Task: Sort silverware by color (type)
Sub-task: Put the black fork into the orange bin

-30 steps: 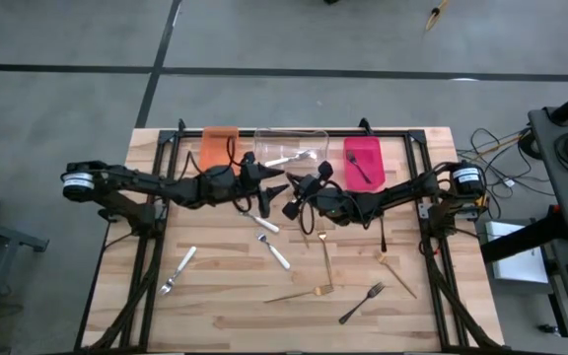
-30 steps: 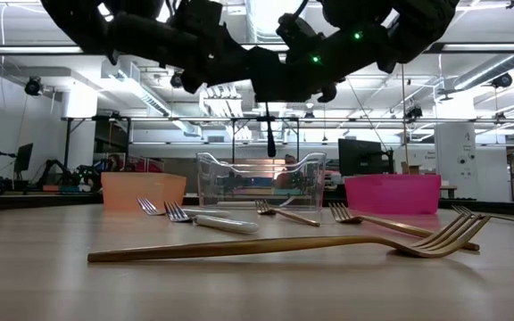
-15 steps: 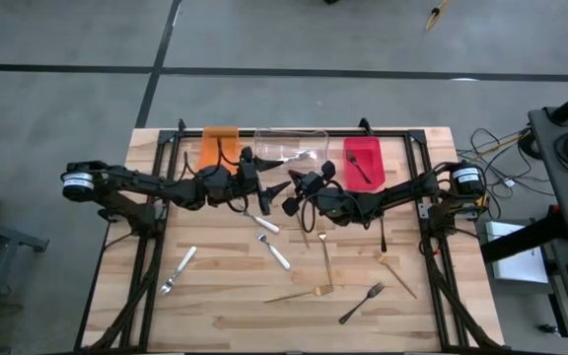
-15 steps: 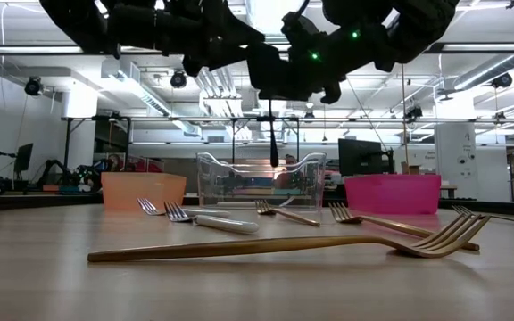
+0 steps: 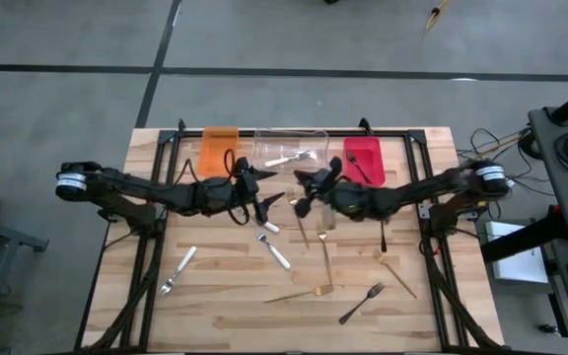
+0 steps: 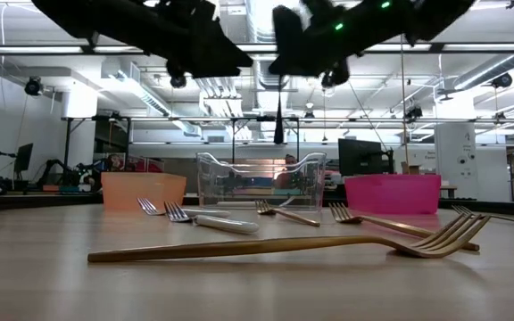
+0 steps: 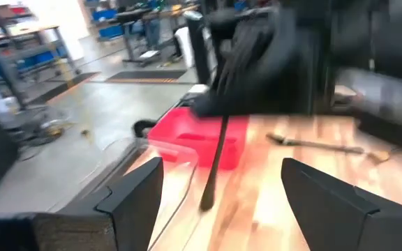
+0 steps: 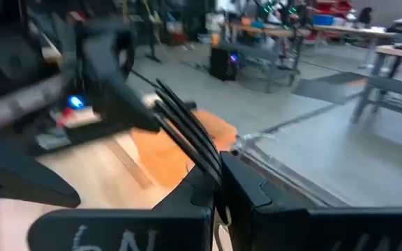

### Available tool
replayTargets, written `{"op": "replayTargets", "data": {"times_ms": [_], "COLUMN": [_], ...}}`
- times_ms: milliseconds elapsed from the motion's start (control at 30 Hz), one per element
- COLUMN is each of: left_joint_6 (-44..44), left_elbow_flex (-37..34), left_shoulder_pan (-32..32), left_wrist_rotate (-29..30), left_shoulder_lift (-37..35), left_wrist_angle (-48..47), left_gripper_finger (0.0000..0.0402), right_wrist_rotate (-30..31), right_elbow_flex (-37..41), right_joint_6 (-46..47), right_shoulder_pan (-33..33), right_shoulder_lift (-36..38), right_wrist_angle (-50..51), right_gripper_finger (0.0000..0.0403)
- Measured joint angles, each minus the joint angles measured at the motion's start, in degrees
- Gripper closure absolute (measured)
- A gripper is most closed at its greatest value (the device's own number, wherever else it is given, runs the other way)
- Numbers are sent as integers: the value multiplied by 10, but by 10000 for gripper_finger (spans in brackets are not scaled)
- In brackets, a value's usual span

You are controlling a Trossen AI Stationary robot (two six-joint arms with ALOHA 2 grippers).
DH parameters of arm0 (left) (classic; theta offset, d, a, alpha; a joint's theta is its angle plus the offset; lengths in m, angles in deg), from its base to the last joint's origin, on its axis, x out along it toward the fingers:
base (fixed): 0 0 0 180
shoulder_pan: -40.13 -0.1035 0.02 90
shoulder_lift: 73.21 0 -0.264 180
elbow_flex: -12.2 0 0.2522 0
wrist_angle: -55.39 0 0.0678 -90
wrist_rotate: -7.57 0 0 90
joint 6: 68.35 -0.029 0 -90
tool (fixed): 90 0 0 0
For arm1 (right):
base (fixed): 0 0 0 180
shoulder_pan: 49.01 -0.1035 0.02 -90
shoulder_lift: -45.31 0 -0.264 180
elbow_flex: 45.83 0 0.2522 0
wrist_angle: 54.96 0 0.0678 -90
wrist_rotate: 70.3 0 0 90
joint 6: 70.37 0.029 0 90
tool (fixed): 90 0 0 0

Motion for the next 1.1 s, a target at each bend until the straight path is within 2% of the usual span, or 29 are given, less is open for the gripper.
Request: {"op": "replayTargets", "data": {"times_ms": [67,133,300,367,433,633,767,1100], "left_joint_6": [-1,0,-2,-1,1,17,39,84], "left_elbow_flex": [0,0,0,0,0,1,5,37], "left_shoulder_pan": [13,22,33,32,32,31,31,31], "left_wrist_rotate": [26,24,-34,-66,-79,-96,-161,-228], "left_shoulder_lift": [-8,-8,13,26,38,84,123,199], "left_wrist_angle": [-22,-12,55,87,111,188,242,279], "left_gripper_finger": [130,130,130,130,130,130,130,146], "right_wrist_rotate": [-29,-50,-130,-167,-179,-213,-217,-224], "right_elbow_flex": [36,76,156,174,182,165,143,110], "right_joint_6": [10,16,28,26,25,15,4,-2], "right_shoulder_pan": [0,-1,-1,-3,-7,-19,-21,-21], "right_shoulder_lift": [40,74,102,95,86,49,16,-25], "right_wrist_angle": [-42,-102,-296,-351,-384,-394,-392,-395], "right_gripper_finger": [395,395,395,395,395,395,395,395]}}
